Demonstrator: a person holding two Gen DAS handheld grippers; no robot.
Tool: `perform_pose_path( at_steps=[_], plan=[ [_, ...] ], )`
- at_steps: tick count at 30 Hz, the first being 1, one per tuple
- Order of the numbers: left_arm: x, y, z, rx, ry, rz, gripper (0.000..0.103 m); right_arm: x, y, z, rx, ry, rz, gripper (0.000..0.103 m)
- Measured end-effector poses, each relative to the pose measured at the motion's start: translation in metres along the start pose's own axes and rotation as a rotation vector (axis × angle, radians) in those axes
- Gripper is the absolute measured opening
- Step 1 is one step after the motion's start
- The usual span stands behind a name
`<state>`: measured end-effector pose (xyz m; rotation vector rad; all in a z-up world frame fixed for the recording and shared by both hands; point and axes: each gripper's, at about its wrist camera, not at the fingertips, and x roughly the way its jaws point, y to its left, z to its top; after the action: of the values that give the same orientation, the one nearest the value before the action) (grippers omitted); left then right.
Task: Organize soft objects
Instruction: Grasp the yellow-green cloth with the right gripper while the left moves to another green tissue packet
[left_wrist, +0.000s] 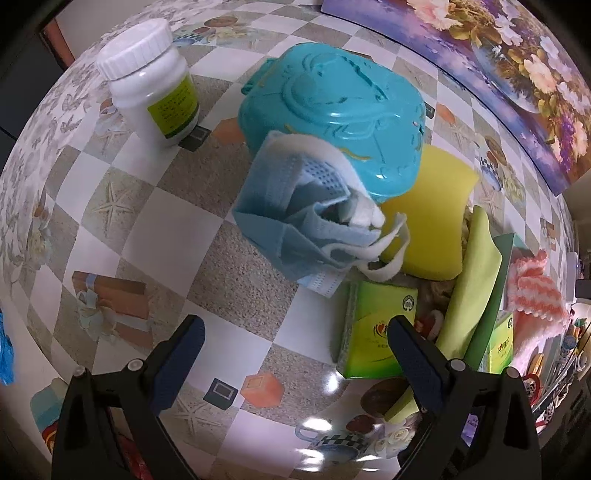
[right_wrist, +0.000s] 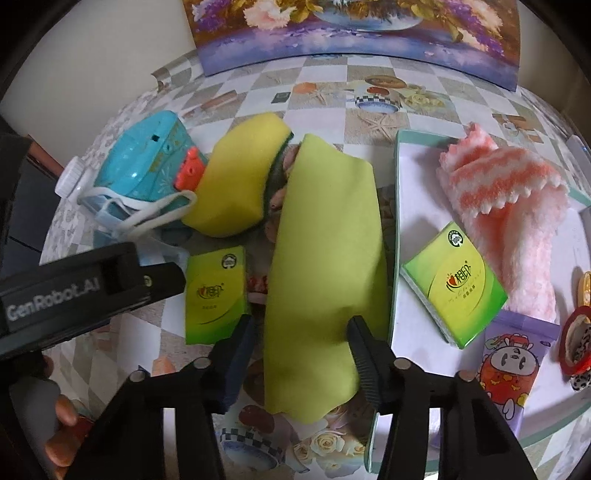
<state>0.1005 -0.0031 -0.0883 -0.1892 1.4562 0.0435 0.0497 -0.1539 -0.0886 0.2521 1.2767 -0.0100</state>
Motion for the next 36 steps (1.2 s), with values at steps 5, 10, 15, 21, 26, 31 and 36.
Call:
perform_pose_path(
  at_steps=[5, 10, 15, 21, 26, 31, 36],
  plan=[
    [0.003, -0.002, -0.001, 0.011, 0.001, 0.004, 0.099, 0.012, -0.001, 0.0, -0.003, 0.029, -0.024, 0.041],
    [0.007, -0.008, -0.002, 0.015, 0.005, 0.003, 0.099, 0.013, 0.0, 0.001, -0.002, 0.025, -0.022, 0.027],
    [0.006, -0.011, -0.003, 0.015, 0.009, -0.011, 0.099, 0.006, -0.005, 0.002, -0.001, 0.011, 0.006, 0.021],
    [0.004, -0.009, -0.002, 0.019, 0.013, -0.017, 0.099, -0.007, -0.015, 0.001, 0.033, -0.008, 0.05, 0.021],
    [0.005, -0.01, -0.002, 0.02, 0.017, -0.017, 0.099, -0.004, -0.025, 0.002, 0.069, 0.017, 0.085, 0.021],
    [0.005, -0.013, -0.001, 0.029, 0.018, -0.018, 0.099, -0.004, -0.026, 0.0, 0.071, 0.019, 0.084, 0.024],
    [0.006, -0.015, 0.0, 0.03, 0.023, -0.028, 0.099, -0.004, -0.027, -0.002, 0.091, 0.023, 0.086, 0.026]
  ],
)
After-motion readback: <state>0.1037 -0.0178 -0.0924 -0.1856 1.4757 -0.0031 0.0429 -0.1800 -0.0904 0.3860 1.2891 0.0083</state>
